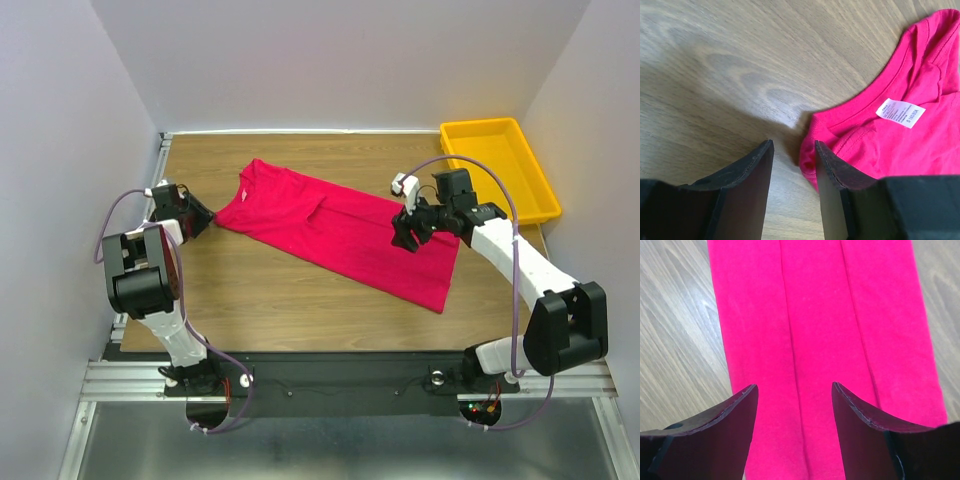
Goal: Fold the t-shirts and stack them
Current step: Fold the tshirt
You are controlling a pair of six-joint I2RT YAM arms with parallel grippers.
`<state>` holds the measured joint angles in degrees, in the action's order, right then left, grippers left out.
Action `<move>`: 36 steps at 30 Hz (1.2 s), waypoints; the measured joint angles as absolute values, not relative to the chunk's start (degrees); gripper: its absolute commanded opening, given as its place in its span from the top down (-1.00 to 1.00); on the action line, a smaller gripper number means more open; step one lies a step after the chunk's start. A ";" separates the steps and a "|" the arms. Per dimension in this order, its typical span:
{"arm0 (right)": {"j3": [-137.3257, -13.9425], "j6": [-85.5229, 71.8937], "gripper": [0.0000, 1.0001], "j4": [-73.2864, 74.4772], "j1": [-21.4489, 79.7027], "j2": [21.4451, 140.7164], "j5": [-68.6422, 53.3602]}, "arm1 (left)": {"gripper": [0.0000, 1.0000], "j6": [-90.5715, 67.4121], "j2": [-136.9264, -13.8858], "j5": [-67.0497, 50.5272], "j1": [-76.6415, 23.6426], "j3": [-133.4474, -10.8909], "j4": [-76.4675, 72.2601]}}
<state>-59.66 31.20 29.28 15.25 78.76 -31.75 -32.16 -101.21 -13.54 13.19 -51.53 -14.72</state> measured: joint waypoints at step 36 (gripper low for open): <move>-59.07 31.20 -0.32 29.19 14.57 79.18 -32.38 | 0.65 -27.44 -103.13 -19.33 13.17 -54.92 -8.67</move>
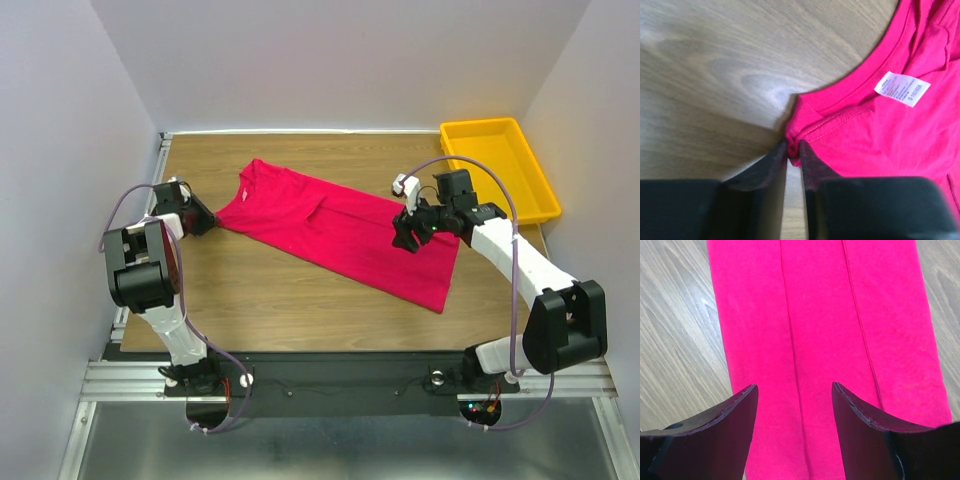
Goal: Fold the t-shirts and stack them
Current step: Fold the tshirt
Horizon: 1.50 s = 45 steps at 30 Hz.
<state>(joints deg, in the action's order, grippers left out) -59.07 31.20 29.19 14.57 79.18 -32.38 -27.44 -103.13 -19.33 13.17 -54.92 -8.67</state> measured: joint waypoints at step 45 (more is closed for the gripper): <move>-64.73 21.43 -0.28 24.27 10.02 96.14 -20.32 | -0.97 -11.79 -89.86 -1.37 7.77 -75.18 -7.46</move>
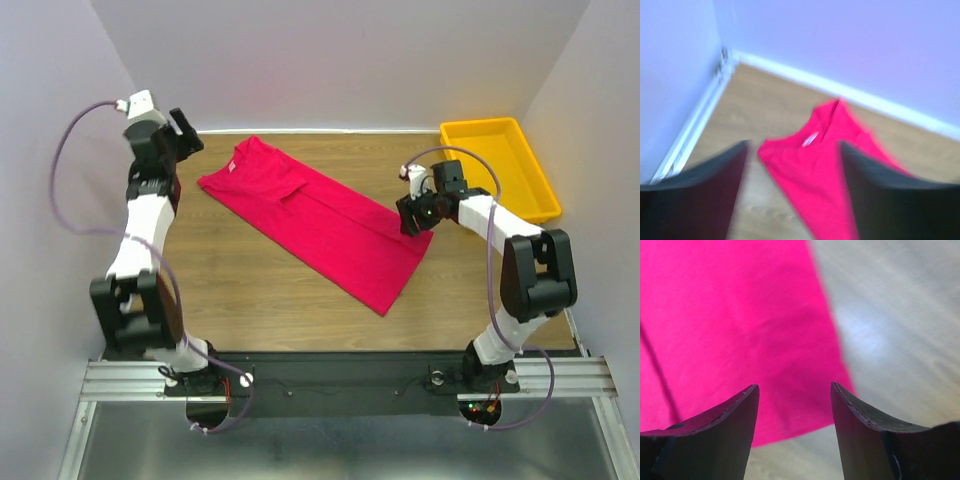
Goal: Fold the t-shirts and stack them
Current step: Fold the tshirt
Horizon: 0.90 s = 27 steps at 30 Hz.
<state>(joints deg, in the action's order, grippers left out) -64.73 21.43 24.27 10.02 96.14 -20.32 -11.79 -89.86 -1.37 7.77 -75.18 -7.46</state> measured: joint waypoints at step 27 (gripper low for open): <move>-68.97 21.28 0.00 24.97 1.52 105.89 -22.59 | -0.86 -35.83 -54.17 -28.97 -8.95 -27.51 -17.23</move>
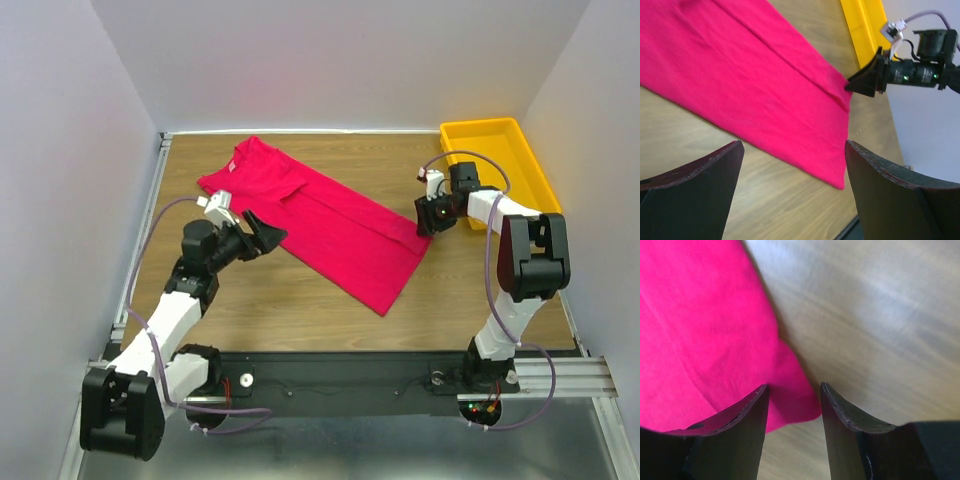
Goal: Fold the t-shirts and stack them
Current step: Fold the tshirt
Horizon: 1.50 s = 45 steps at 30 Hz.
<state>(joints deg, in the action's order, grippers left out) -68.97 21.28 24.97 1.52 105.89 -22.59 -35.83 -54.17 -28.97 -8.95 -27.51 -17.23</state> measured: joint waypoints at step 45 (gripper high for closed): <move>-54.41 53.41 -0.98 39.62 -2.28 74.72 -37.89 | -0.80 -13.08 -80.88 -0.34 -72.84 -36.58 -21.23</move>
<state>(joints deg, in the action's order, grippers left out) -54.41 53.41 39.62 -2.28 74.72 -37.89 -13.08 -80.88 -0.34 -72.84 -36.58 -21.23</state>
